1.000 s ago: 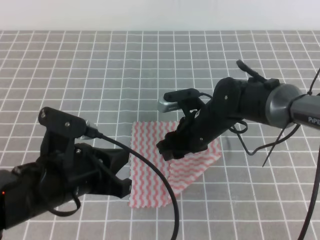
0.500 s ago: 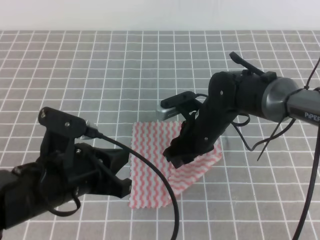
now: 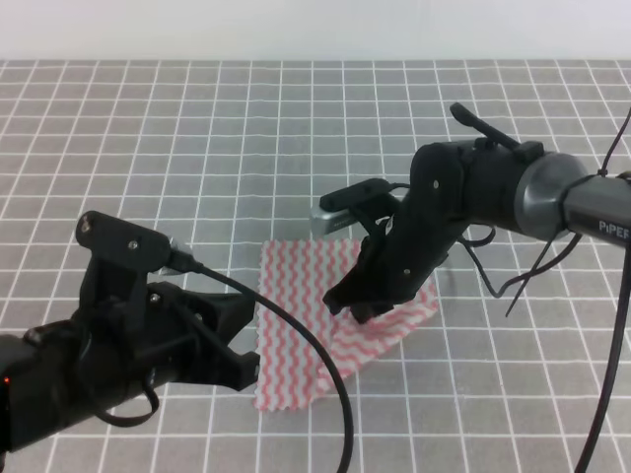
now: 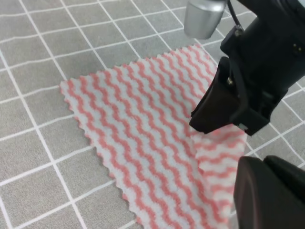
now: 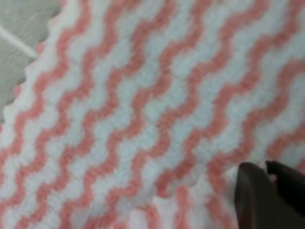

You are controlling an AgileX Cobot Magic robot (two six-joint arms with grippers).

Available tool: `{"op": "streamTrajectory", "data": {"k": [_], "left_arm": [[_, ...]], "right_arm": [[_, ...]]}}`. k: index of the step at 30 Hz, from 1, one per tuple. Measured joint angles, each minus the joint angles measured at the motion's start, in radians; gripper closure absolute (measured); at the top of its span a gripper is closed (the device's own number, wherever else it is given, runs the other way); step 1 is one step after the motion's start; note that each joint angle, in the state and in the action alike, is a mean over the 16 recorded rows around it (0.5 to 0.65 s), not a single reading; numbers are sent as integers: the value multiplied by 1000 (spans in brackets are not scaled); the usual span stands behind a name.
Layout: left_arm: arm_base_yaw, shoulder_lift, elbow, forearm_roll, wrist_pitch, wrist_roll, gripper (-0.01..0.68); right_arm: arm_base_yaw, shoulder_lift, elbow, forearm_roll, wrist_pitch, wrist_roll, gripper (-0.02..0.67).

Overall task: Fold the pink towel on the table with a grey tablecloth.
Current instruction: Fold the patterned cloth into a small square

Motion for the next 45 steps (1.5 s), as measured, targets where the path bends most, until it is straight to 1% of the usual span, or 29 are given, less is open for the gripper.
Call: {"op": "streamTrajectory", "data": {"k": [4,8,10,13,18,24,26,29,34,45], "left_arm": [[0,1,-1,-1,0,51,675],[0,2,-1,-1,9,131,672],[0,4,-1,-1,14,172,661],[0,14,-1,-3,23,230,625],[1,45,-1,-4,55,299,515],[1,104,-4,-7,94,330,363],[1,126,-6,-8,105,340,322],[1,159,-11,-8,119,355,280],[0,208,-18,-9,117,377,260],[0,285,-25,-11,81,406,257]], "right_arm": [[0,-20,-6,-13,5,26,643],[0,-44,-12,-24,10,51,658],[0,-57,-14,-27,13,60,660],[-2,-73,-16,-28,13,74,661],[-8,-87,-15,-23,4,95,661],[-19,-86,-15,-6,-10,113,660],[-22,-86,-15,1,-16,116,660],[-26,-84,-15,11,-24,117,660],[-29,-84,-15,23,-33,116,660],[-29,-83,-15,39,-48,114,660]]}}
